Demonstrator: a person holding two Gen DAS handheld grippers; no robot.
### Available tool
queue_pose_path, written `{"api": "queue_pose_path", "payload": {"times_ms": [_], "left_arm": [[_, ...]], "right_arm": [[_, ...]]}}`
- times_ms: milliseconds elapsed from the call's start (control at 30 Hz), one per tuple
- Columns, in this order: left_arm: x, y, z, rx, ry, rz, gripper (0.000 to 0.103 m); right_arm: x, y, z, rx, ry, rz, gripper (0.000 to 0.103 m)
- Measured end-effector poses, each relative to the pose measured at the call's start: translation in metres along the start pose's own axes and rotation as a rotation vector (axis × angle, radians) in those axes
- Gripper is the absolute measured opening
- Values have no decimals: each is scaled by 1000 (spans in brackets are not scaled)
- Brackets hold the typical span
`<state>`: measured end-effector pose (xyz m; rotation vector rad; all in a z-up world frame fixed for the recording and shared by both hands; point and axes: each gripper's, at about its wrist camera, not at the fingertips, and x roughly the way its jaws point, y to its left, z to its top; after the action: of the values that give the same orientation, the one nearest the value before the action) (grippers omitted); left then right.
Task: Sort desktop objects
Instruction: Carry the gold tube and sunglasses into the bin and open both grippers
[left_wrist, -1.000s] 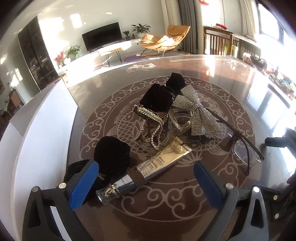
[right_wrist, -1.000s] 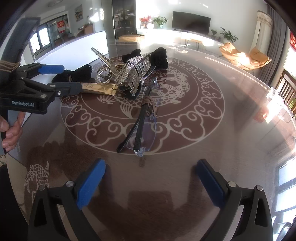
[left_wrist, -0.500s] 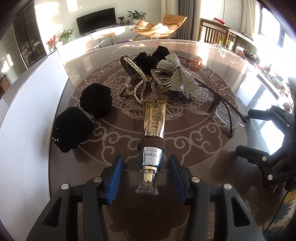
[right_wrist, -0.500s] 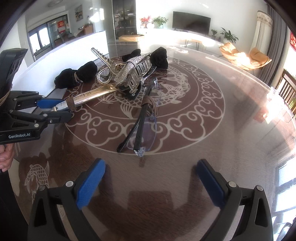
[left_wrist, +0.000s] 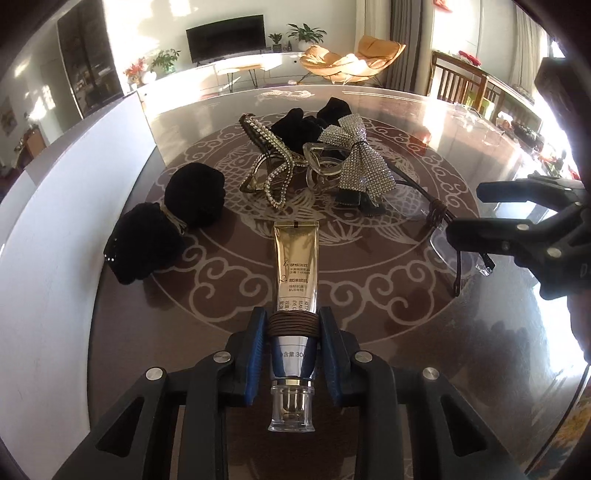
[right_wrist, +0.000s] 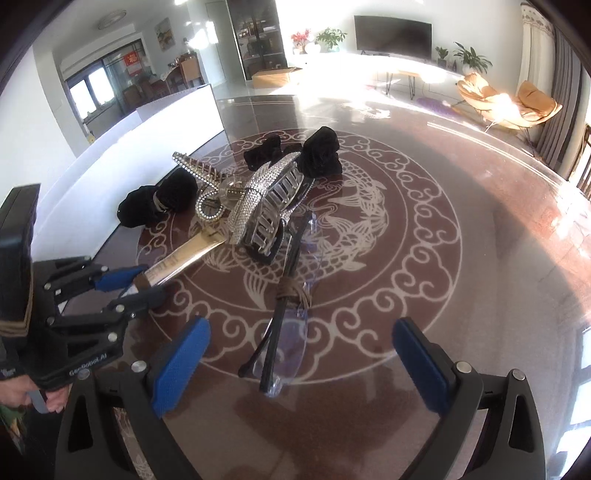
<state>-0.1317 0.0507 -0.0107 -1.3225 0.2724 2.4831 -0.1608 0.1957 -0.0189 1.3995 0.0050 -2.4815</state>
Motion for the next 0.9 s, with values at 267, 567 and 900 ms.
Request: {"api": "queue_pose_path", "payload": {"times_ms": [267, 567, 900], "left_arm": [[-56, 23, -42, -104, -87, 21, 28], [-154, 67, -47, -253, -250, -31, 28], [-245, 160, -45, -383, -378, 43, 28]], "right_arm": [[16, 17, -7, -92, 87, -50, 13], [-56, 50, -8, -152, 19, 40, 13], [-91, 160, 73, -274, -115, 188, 13]]}}
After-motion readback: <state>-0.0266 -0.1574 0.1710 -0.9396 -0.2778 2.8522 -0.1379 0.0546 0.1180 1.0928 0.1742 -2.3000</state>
